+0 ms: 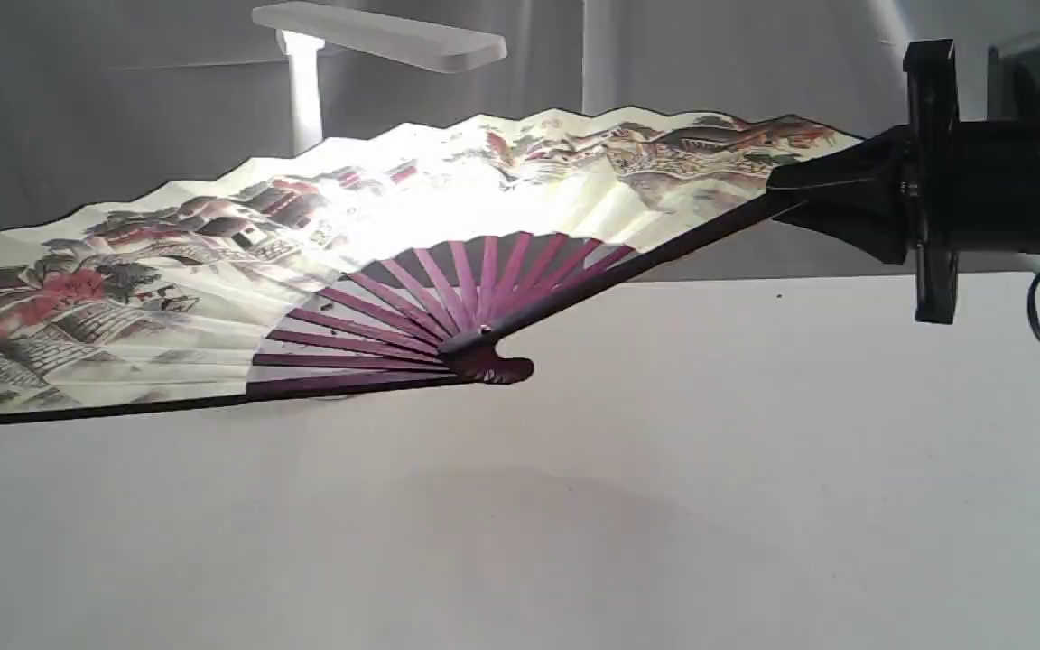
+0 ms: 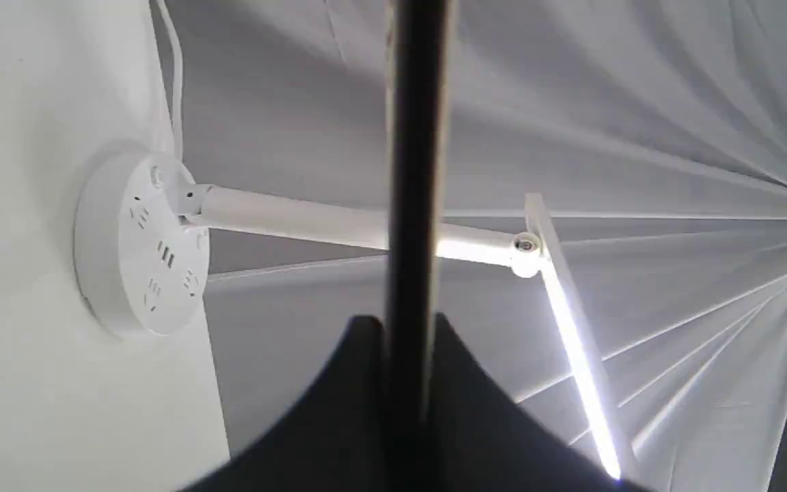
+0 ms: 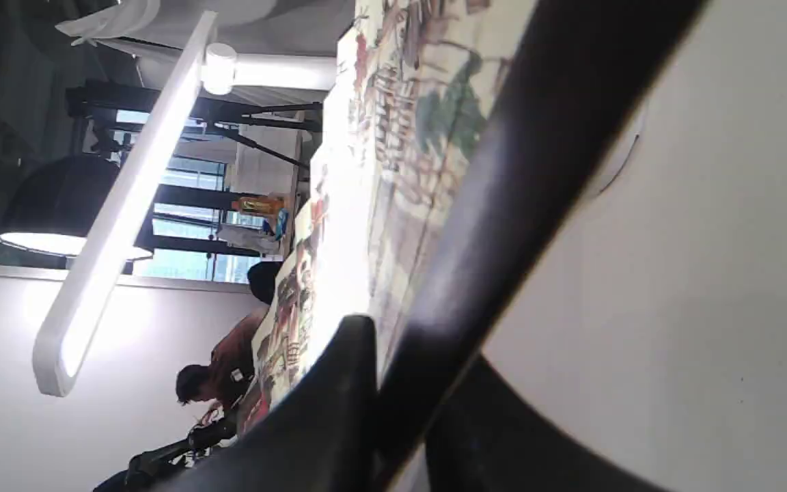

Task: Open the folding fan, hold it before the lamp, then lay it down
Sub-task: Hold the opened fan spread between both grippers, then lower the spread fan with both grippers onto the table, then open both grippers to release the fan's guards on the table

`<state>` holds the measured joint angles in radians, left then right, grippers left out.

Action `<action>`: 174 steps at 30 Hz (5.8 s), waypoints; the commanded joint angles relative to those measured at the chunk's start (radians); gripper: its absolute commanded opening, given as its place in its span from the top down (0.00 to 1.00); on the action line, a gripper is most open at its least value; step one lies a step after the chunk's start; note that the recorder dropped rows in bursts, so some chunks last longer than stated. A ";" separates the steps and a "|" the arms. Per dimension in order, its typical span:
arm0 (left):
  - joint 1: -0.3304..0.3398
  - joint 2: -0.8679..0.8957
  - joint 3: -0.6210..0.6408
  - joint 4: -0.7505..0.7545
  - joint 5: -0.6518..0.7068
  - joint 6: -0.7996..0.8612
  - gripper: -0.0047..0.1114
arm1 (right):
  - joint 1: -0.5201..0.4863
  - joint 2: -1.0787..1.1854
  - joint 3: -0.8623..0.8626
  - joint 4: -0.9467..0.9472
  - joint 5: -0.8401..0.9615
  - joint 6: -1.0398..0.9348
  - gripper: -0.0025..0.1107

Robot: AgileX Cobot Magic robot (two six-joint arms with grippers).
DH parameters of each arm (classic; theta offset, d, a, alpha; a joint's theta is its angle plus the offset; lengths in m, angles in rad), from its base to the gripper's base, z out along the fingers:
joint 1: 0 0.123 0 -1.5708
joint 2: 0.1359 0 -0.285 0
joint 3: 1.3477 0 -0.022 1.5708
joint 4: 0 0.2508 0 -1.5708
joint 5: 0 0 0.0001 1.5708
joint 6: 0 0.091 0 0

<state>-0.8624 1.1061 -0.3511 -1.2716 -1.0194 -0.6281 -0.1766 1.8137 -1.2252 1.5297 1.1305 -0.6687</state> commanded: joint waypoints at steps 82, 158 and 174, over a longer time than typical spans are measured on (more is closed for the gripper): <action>0.026 0.749 -0.189 0.305 0.058 -0.517 0.90 | -0.164 0.232 0.002 -0.326 -0.342 0.046 0.69; 0.026 0.560 -0.190 -0.002 0.490 1.272 0.44 | -0.158 0.074 0.002 -0.640 -0.051 0.000 0.66; 0.026 0.499 -0.246 -0.379 0.344 1.879 0.75 | -0.096 0.063 0.002 -0.742 -0.049 0.002 0.98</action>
<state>-0.8376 1.6196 -0.5824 -1.5790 -0.6341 1.2093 -0.2787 1.8951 -1.2229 0.7993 1.0842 -0.6542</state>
